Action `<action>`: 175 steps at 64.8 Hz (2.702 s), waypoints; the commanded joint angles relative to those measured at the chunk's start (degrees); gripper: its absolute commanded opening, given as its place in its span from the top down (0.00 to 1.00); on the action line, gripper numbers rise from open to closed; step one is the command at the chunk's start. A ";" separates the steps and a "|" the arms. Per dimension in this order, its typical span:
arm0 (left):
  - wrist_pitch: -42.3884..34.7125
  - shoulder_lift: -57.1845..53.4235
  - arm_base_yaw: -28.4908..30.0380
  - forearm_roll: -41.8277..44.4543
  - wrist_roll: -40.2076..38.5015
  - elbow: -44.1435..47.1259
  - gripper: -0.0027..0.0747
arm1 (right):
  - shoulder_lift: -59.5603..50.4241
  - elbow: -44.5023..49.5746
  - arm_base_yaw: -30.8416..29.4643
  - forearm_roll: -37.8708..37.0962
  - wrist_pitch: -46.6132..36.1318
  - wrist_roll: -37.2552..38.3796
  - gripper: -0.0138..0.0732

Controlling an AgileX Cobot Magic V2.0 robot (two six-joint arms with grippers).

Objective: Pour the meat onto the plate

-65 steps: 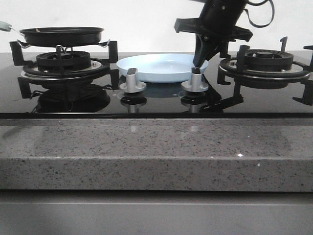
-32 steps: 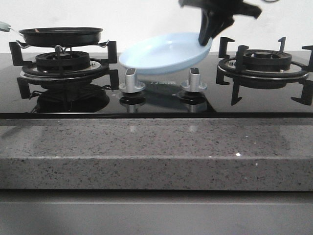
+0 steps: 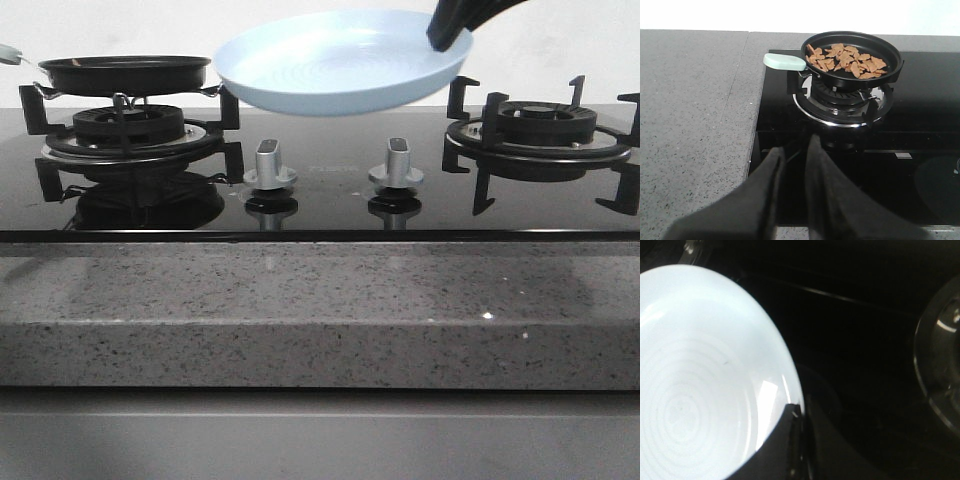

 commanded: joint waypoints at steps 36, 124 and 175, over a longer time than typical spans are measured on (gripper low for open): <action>-4.80 0.40 0.15 -0.04 -0.09 -1.96 0.82 | -8.92 15.35 3.66 2.17 -11.71 -1.84 0.92; -6.19 1.05 0.15 -3.67 -0.09 -1.96 0.80 | -8.92 15.35 3.66 2.17 -10.80 -1.84 0.92; 7.23 32.83 10.30 -21.22 10.31 -24.14 0.29 | -8.92 15.35 3.61 2.17 -10.86 -1.84 0.92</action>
